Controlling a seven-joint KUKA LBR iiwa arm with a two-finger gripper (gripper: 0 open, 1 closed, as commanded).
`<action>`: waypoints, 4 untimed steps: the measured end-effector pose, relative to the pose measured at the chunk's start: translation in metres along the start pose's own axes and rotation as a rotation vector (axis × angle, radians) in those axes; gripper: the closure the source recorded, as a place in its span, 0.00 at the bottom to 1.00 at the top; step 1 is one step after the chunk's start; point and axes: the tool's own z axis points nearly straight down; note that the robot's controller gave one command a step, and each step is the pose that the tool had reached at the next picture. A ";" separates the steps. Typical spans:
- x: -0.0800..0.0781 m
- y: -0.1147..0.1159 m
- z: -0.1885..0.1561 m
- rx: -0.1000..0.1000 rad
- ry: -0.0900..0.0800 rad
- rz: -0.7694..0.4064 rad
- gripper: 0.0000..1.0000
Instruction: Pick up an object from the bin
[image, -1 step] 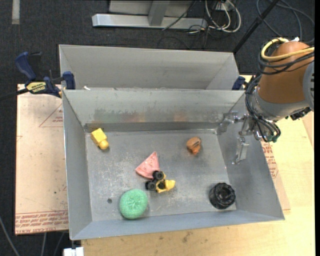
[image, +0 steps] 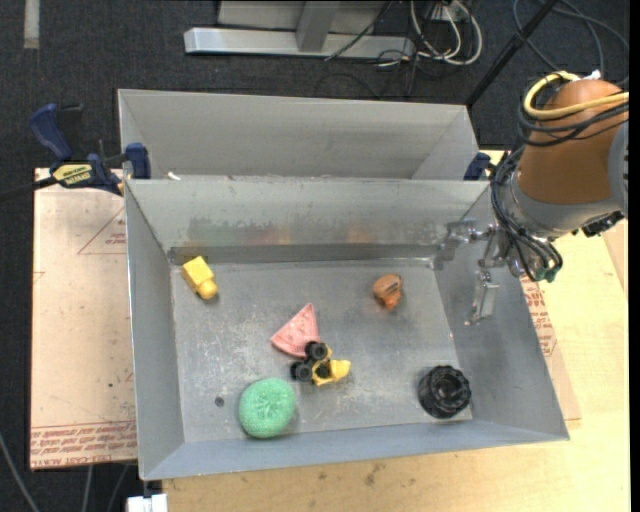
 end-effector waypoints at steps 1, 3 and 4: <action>0.003 -0.009 0.038 0.002 -0.010 -0.045 0.00; 0.063 -0.018 0.101 0.000 0.000 -0.304 0.00; 0.077 -0.014 0.113 0.003 -0.006 -0.292 0.00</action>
Offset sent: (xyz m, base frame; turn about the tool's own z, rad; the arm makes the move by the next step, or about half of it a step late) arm -0.0663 -0.0202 -0.0705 -0.1667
